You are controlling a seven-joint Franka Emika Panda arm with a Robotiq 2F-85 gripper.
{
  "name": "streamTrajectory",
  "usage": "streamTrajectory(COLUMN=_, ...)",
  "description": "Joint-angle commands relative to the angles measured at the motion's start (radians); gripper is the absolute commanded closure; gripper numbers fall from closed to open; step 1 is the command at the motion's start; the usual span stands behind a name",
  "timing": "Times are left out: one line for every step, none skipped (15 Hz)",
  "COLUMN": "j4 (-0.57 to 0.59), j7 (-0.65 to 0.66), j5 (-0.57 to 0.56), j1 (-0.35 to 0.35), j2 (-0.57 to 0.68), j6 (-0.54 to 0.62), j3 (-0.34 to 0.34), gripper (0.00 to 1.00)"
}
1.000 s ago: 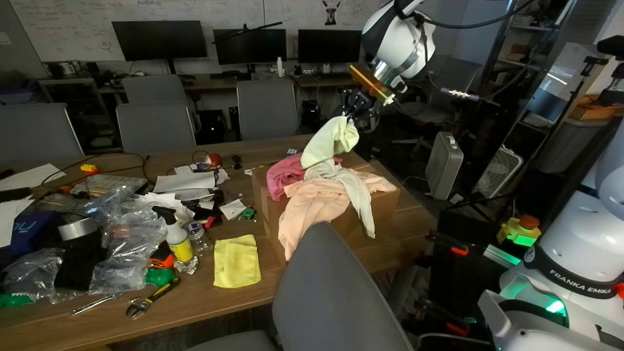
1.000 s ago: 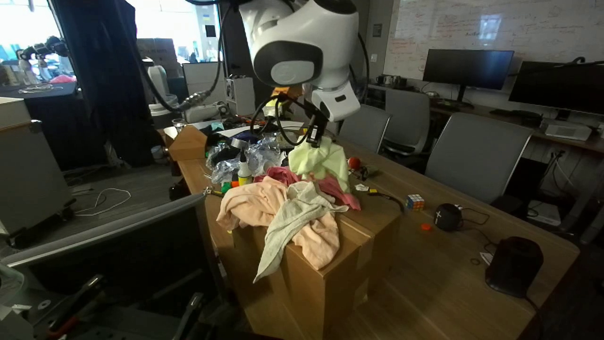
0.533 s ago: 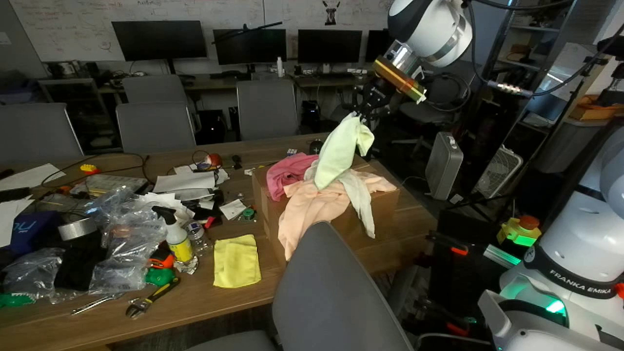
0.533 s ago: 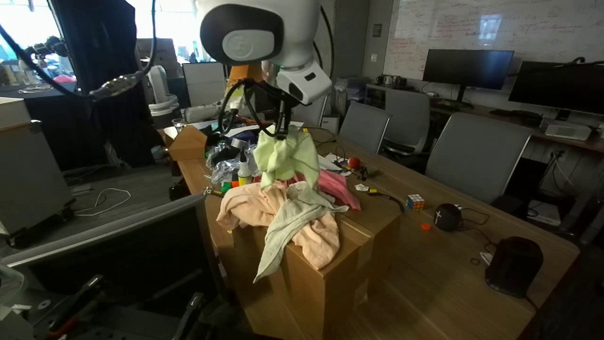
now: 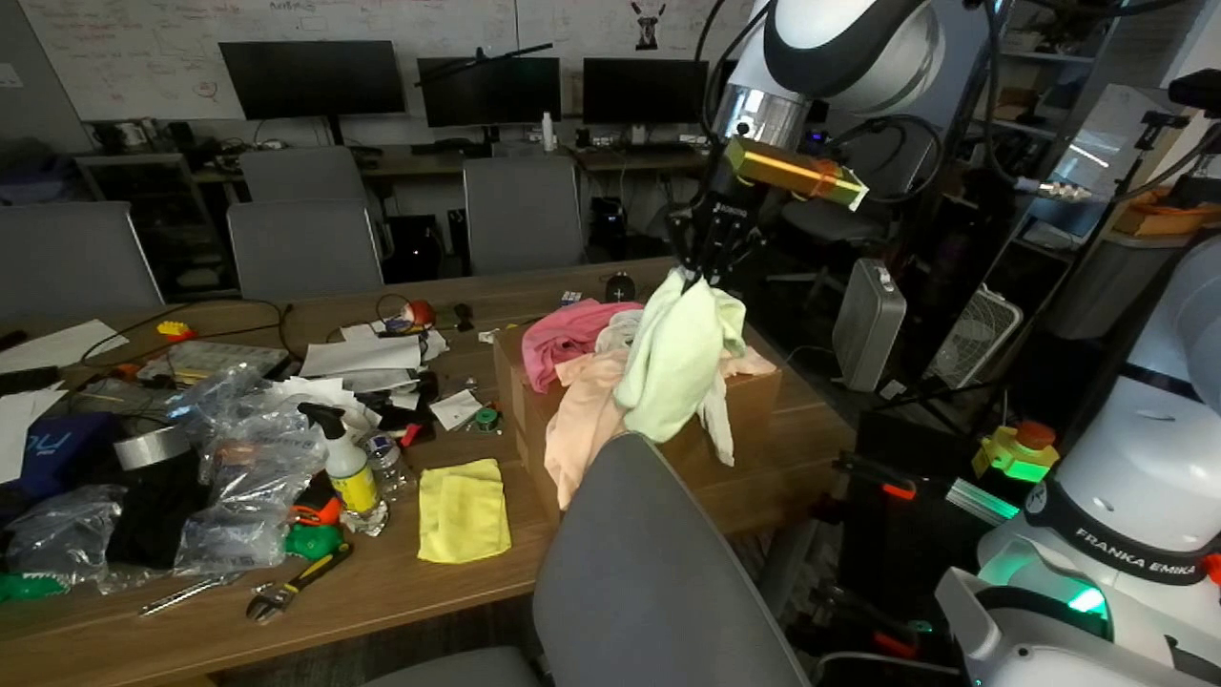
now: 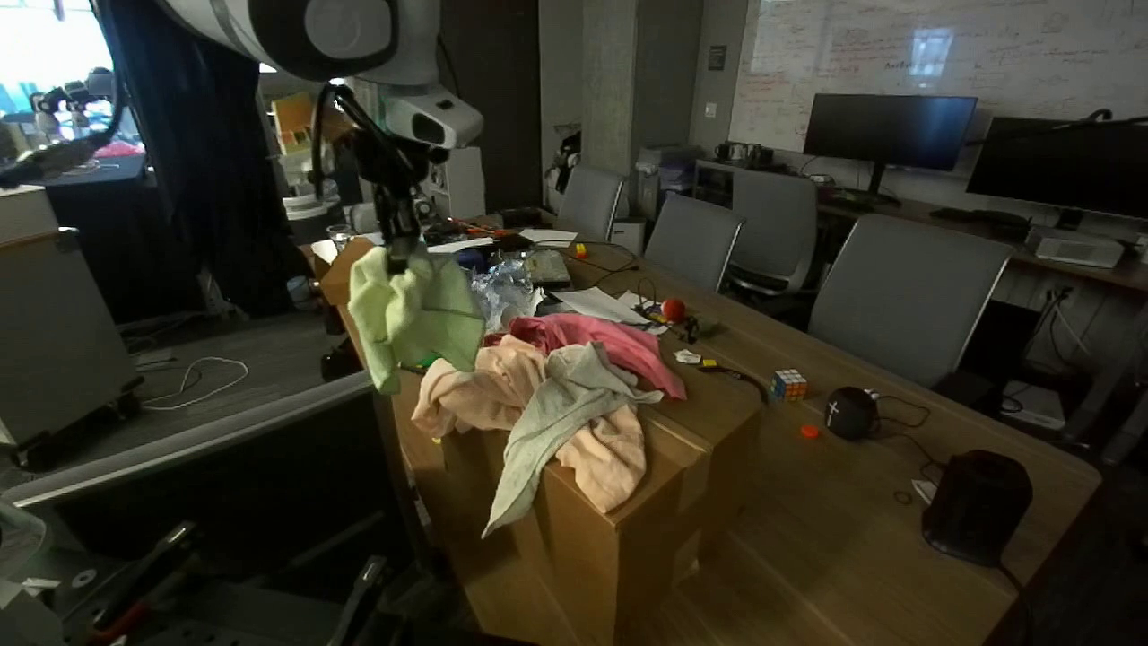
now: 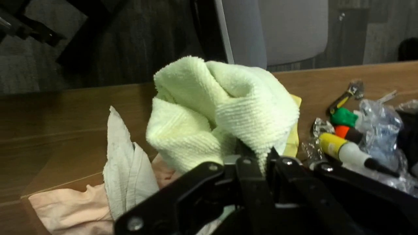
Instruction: Put the green and white towel and peach shirt on the backrest of the chair
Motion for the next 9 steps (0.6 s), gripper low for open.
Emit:
streamTrajectory(j4=0.012, j7=0.048, j5=-0.12, j1=0.058, j2=-0.063, j6=-0.114, j3=0.082, gripper=0.96)
streamTrajectory(j4=0.016, j7=0.049, j5=-0.147, j1=0.076, j2=-0.072, j6=-0.14, j3=0.106, gripper=0.96)
streamTrajectory(j4=0.021, j7=0.047, j5=-0.173, j1=0.094, j2=-0.078, j6=-0.166, j3=0.129, gripper=0.96)
streamTrajectory(j4=0.027, j7=0.045, j5=-0.2, j1=0.111, j2=-0.081, j6=-0.187, j3=0.152, gripper=0.96)
streamTrajectory(j4=0.034, j7=0.042, j5=-0.227, j1=0.127, j2=-0.086, j6=-0.208, j3=0.174, gripper=0.96)
streamTrajectory(j4=0.044, j7=0.039, j5=-0.255, j1=0.143, j2=-0.086, j6=-0.226, j3=0.195, gripper=0.96)
streamTrajectory(j4=0.054, j7=0.032, j5=-0.282, j1=0.158, j2=-0.088, j6=-0.243, j3=0.214, gripper=0.96)
streamTrajectory(j4=0.069, j7=0.026, j5=-0.308, j1=0.175, j2=-0.083, j6=-0.261, j3=0.232, gripper=0.96)
streamTrajectory(j4=0.085, j7=0.019, j5=-0.333, j1=0.191, j2=-0.078, j6=-0.279, j3=0.25, gripper=0.96)
